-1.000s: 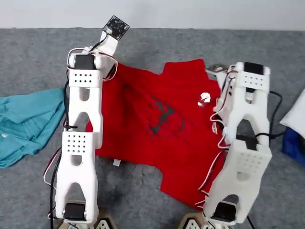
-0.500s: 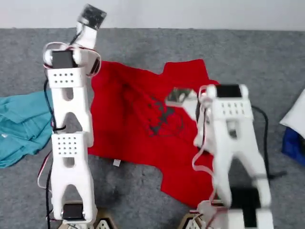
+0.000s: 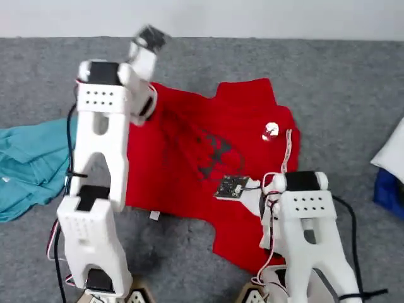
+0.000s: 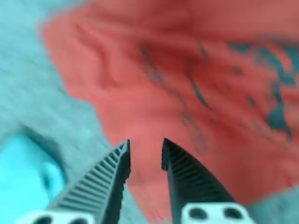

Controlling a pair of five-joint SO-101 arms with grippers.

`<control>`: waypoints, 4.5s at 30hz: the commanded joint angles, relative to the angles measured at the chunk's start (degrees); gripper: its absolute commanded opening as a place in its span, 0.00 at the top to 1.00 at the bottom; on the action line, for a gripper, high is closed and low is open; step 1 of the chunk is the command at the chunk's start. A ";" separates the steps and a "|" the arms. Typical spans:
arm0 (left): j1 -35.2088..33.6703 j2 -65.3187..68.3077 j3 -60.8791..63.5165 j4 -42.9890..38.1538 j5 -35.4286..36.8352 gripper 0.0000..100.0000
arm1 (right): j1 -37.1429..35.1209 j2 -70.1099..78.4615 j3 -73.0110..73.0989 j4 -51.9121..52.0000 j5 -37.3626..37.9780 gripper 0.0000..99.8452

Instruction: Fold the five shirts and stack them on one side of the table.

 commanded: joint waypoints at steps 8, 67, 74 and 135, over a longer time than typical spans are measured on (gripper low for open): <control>0.26 -9.14 28.44 1.32 0.26 0.90 | -0.22 -1.10 10.11 -14.20 0.62 0.57; -5.98 -18.90 43.03 -2.99 60.75 0.77 | -0.22 -1.27 7.12 -8.66 0.62 0.57; -6.15 -18.90 48.66 -10.37 59.60 0.77 | -0.13 -1.63 7.12 -8.66 0.62 0.57; -2.29 8.97 9.36 1.67 59.52 0.99 | -14.11 22.11 2.20 -14.37 0.26 0.57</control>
